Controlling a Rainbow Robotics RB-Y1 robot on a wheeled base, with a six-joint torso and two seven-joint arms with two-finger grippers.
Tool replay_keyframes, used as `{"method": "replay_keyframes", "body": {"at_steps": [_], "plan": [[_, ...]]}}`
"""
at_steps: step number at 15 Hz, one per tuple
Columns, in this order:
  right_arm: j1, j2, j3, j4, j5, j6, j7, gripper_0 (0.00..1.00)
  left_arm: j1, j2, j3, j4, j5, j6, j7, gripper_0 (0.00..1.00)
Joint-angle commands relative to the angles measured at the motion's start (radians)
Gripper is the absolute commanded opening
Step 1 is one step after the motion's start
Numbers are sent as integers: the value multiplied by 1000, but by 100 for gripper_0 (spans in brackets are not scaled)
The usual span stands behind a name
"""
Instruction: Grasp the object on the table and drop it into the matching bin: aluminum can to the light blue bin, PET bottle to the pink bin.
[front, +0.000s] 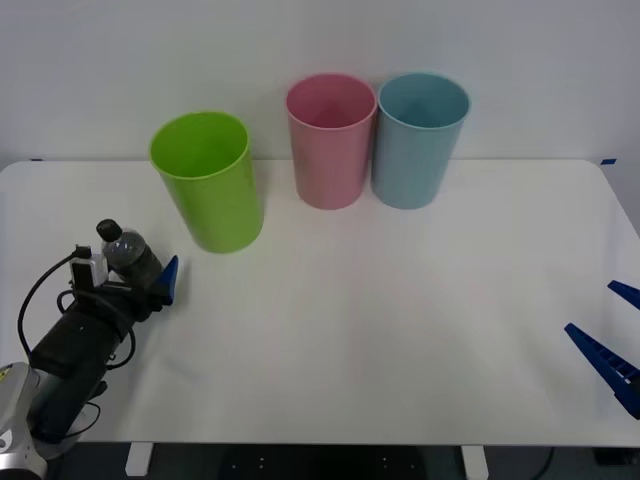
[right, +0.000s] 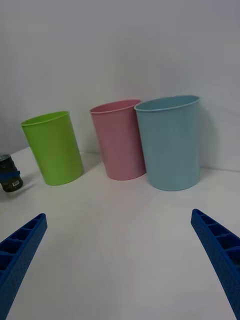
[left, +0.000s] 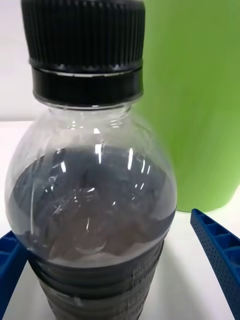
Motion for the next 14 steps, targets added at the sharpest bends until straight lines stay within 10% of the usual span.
{"method": "replay_keyframes", "body": {"at_steps": [1,14], "plan": [[0,0,0,0,0,0,0,100,0,-1,0,0,0,1,-3,10],[0,0,0,0,0,0,0,100,13,67,-17,-2,43,-24,16,0]]}}
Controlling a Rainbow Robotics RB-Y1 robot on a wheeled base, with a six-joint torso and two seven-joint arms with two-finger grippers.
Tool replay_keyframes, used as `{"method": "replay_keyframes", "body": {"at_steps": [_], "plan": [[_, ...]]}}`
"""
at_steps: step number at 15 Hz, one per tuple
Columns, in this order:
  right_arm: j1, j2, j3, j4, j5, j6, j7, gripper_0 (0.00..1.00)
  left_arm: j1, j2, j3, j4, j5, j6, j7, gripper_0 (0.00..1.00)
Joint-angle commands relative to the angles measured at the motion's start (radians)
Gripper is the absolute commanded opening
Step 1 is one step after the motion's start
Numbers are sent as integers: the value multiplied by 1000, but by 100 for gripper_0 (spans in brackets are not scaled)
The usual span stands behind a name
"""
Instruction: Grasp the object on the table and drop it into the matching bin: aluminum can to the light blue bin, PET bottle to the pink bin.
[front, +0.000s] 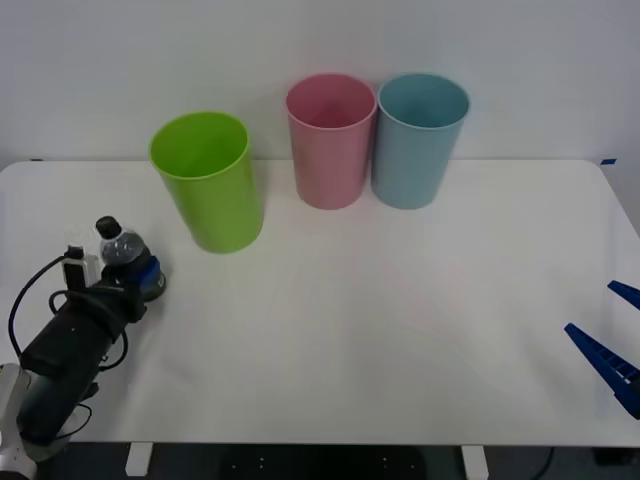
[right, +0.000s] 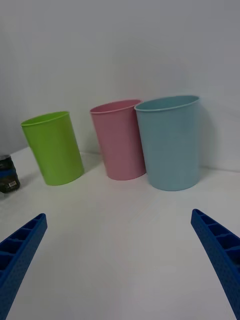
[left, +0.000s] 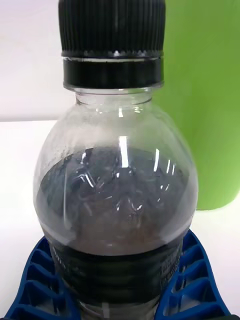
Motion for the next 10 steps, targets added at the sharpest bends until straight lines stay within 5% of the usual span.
{"method": "replay_keyframes", "body": {"at_steps": [1,10], "plan": [[0,0,0,0,0,0,0,100,7,58,-29,-2,53,-15,10,0],[0,0,0,0,0,0,0,100,22,248,-98,-53,287,-66,59,0]]}}
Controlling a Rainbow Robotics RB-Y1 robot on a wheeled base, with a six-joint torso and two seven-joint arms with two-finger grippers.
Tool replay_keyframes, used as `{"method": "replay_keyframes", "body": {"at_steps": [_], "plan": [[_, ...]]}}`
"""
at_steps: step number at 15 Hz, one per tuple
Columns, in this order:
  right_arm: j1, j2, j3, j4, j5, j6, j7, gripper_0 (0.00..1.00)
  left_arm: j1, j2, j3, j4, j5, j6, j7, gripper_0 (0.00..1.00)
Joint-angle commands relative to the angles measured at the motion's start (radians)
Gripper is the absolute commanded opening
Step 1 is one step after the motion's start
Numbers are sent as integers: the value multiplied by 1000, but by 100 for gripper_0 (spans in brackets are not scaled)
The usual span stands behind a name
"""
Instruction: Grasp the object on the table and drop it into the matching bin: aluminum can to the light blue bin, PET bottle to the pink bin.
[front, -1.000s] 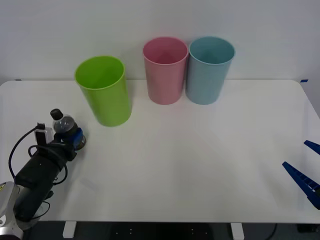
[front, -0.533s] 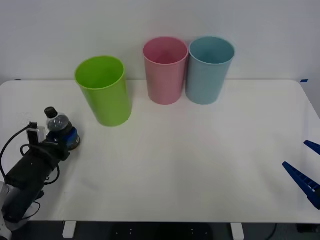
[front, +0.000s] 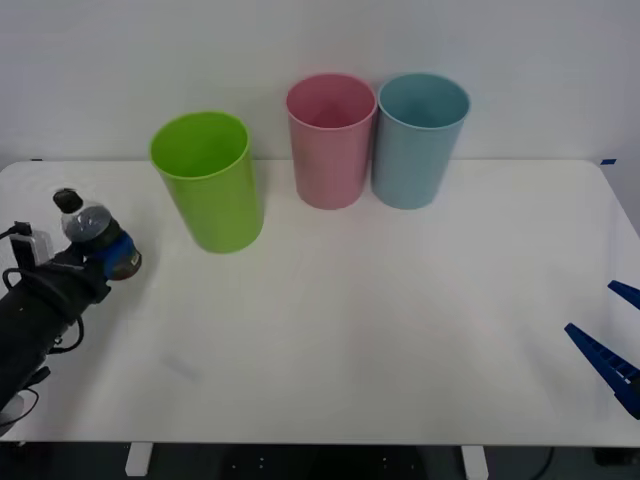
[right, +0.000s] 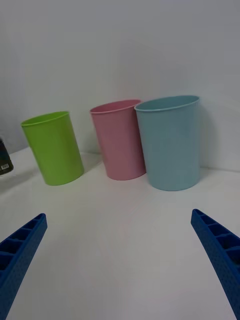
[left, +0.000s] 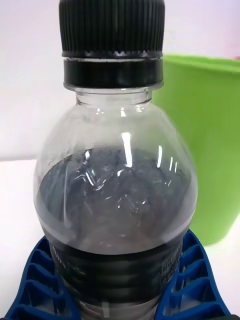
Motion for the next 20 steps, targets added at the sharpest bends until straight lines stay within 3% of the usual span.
{"method": "replay_keyframes", "body": {"at_steps": [1,8,13,17,20], "plan": [[0,0,0,0,0,0,0,100,8,49,0,-19,68,-19,16,0],[0,0,0,0,0,0,0,100,100,167,55,-155,257,-18,88,0],[0,0,0,0,0,0,0,100,111,191,118,-289,259,31,271,0],[0,0,0,0,0,0,0,100,85,250,110,-358,266,87,397,0],[0,0,0,0,0,0,0,100,2,283,49,-356,266,140,410,0]]}}
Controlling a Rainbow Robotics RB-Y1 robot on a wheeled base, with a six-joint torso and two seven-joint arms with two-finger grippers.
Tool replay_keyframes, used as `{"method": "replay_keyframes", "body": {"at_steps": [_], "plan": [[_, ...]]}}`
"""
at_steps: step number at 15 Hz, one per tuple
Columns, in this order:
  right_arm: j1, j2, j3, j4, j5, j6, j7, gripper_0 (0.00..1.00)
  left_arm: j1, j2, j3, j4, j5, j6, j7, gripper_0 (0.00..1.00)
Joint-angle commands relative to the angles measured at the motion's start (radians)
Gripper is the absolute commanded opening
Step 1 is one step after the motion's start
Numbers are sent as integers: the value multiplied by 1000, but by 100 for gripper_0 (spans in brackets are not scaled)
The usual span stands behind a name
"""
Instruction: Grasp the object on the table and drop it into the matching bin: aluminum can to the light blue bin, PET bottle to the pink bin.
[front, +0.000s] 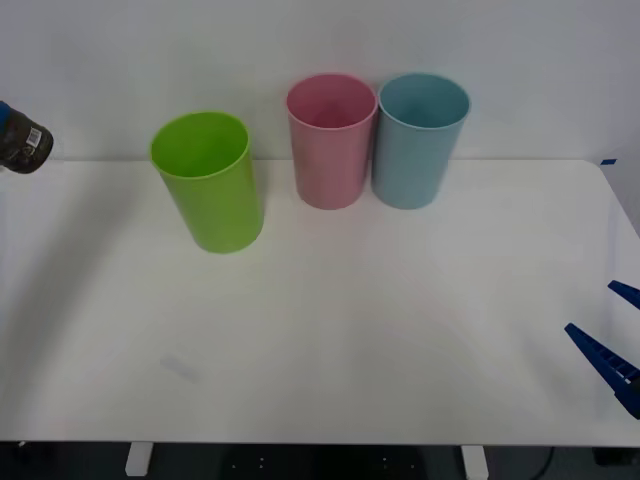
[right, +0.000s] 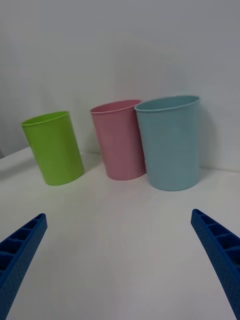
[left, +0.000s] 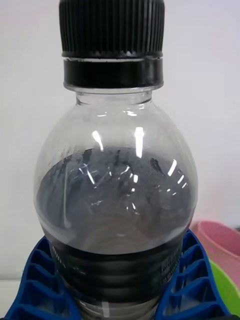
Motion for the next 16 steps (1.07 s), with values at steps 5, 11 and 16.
{"method": "replay_keyframes", "body": {"at_steps": [5,11,16], "plan": [[0,0,0,0,0,0,0,100,-203,17,-158,3,-23,141,35,0],[0,0,0,0,0,0,0,100,-430,12,-372,87,-45,196,65,0],[0,0,0,0,0,0,0,100,-644,-61,-493,278,-101,198,67,0]]}}
